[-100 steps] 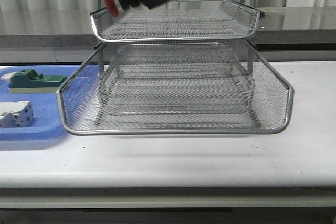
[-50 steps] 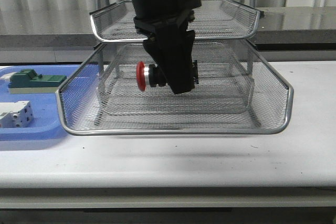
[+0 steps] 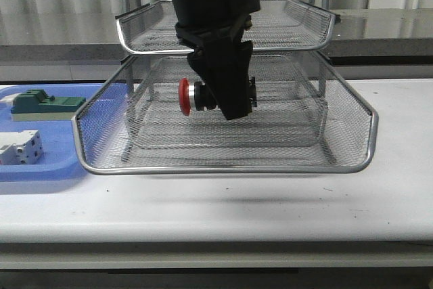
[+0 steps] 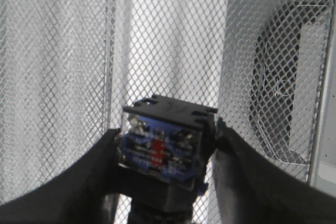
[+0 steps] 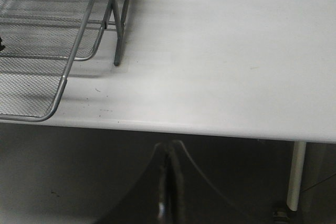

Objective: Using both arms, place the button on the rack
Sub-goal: 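Carry the button over the pulled-out tray and lower it inside, then open the left gripper and lift it away from the button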

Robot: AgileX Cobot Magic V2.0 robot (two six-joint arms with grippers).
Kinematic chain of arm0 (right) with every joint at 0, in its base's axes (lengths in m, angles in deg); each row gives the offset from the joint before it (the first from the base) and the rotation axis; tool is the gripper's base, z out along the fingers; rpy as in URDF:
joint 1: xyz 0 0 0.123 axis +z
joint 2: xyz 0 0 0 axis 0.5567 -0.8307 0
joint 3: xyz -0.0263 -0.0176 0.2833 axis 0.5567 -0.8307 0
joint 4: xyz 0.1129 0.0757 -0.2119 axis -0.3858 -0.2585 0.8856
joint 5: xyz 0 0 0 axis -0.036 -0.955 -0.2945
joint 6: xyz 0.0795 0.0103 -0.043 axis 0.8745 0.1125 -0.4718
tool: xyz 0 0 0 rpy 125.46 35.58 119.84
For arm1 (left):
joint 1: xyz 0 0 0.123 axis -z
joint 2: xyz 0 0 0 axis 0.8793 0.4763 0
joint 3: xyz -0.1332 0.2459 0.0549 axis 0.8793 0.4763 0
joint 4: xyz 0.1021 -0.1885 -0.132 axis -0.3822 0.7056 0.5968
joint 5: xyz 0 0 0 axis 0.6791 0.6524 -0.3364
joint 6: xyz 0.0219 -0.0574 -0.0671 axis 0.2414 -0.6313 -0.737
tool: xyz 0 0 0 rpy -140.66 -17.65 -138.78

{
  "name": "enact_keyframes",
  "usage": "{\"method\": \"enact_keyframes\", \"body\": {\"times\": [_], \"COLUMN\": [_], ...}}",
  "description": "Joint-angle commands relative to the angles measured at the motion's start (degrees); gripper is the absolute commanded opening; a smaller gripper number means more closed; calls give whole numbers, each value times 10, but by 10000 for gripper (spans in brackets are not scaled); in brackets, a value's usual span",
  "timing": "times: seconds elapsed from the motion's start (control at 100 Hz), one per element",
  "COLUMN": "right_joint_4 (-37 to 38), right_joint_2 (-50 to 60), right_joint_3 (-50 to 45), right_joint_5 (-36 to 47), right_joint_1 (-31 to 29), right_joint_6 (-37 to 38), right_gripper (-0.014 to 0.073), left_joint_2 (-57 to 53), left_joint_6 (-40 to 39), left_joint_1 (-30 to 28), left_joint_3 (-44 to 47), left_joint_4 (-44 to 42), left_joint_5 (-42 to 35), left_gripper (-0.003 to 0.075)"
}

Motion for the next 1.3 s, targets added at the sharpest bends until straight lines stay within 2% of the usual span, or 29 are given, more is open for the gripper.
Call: {"method": "enact_keyframes", "body": {"times": [0.0,0.1,0.18,0.73,1.06,1.18,1.29], "right_joint_4": [7,7,7,7,7,7,7], "right_joint_2": [-5,-5,-5,-5,-5,-5,-5], "right_joint_3": [19,19,19,19,19,19,19], "right_joint_5": [38,38,38,38,38,38,38], "right_joint_1": [-2,-2,-2,-2,-2,-2,-2], "right_joint_6": [2,2,2,2,2,2,2], "right_gripper": [-69,-69,-69,-69,-69,-69,-69], "left_joint_2": [-29,-29,-29,-36,-101,-135,-167], "left_joint_6": [-7,-7,-7,-7,-33,-33,-53], "left_joint_1": [3,3,3,3,2,0,0], "left_joint_3": [-15,-15,-15,-17,-18,-18,-18], "left_joint_4": [6,6,6,6,4,-15,-77], "left_joint_5": [-15,-16,-18,-7,6,23,40], "left_gripper": [268,377,401,402,400,400,400]}}
